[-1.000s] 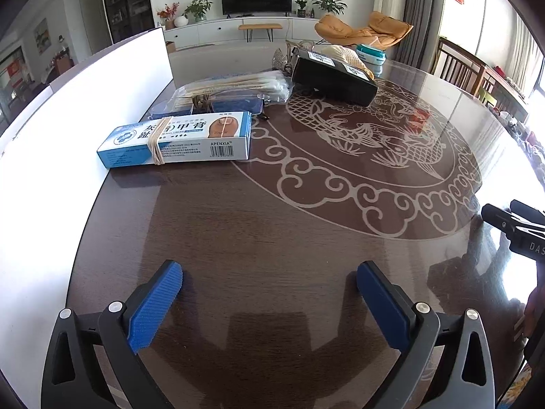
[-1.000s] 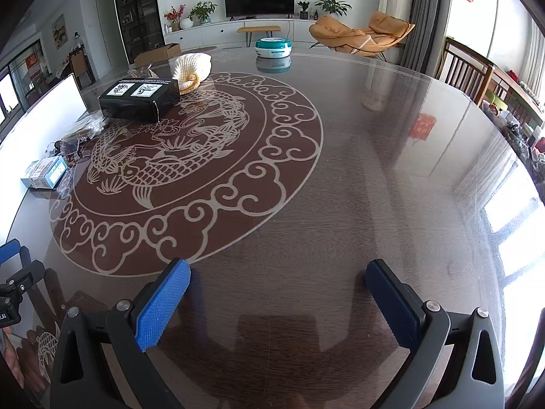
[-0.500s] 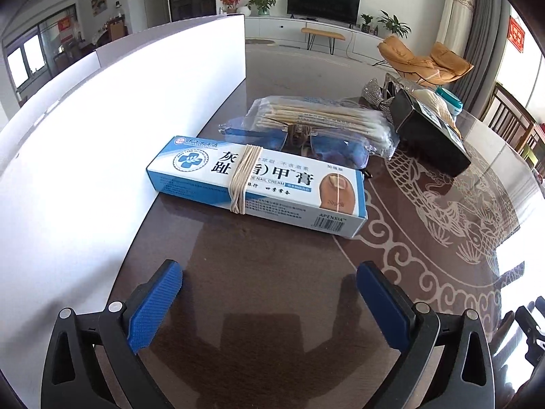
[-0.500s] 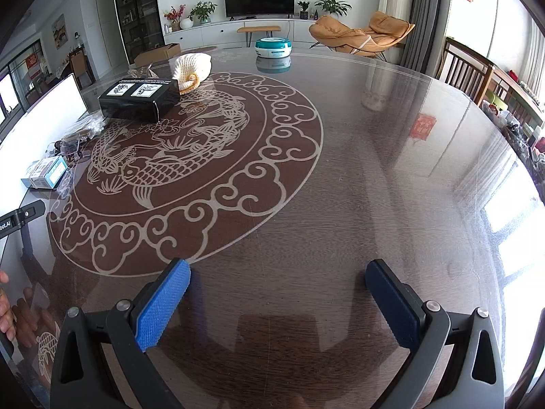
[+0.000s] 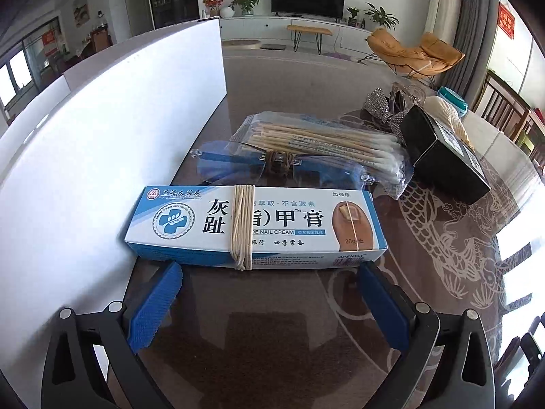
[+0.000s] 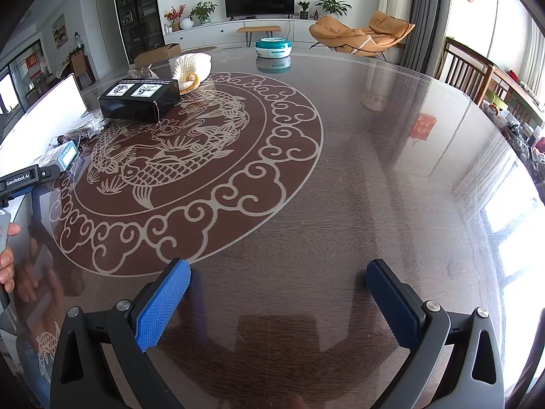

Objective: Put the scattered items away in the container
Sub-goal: 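Lower the left tool toward the blue-and-white nail cream box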

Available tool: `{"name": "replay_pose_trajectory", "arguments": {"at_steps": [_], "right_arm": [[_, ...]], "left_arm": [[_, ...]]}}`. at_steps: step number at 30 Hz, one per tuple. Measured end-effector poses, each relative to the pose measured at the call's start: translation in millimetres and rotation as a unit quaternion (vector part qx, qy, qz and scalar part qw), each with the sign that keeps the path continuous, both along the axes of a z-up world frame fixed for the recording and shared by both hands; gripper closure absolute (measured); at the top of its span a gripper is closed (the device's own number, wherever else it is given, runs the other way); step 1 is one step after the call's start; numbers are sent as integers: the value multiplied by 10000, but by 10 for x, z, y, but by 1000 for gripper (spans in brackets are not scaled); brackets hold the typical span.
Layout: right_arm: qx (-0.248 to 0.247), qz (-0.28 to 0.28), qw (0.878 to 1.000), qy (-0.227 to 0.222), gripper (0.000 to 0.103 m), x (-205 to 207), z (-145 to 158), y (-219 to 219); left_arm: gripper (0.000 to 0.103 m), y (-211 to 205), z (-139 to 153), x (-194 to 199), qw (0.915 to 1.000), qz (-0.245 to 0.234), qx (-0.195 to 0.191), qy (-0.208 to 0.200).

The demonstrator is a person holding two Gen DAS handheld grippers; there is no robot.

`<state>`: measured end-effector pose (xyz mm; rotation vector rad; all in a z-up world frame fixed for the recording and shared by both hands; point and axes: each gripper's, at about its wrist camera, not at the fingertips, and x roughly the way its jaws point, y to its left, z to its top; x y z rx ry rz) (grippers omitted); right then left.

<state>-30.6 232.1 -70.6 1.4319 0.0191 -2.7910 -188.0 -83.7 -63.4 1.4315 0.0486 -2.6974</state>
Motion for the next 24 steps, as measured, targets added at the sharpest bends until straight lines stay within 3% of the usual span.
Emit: {"name": "replay_pose_trajectory", "arguments": {"at_steps": [8,11,14,16,24], "right_arm": [[0,-2,10000,0,0,-5,-2,2],[-1,-2,10000,0,0,-5,-2,1],[-1,-3,10000,0,0,-4,-2,-3],[-1,-3,10000,0,0,-6,-2,-1],[-1,-5,10000,0,0,-2,-2,-8]], "left_arm": [[0,520,39,-242,9916,-1285,-144,68],[0,803,43,-217,9789,-2037,-141,82],[0,1042,96,-73,9638,-2614,-446,265],[0,1080,132,-17,9622,-2625,-625,372],[0,778,126,114,9786,-2057,39,46]]}}
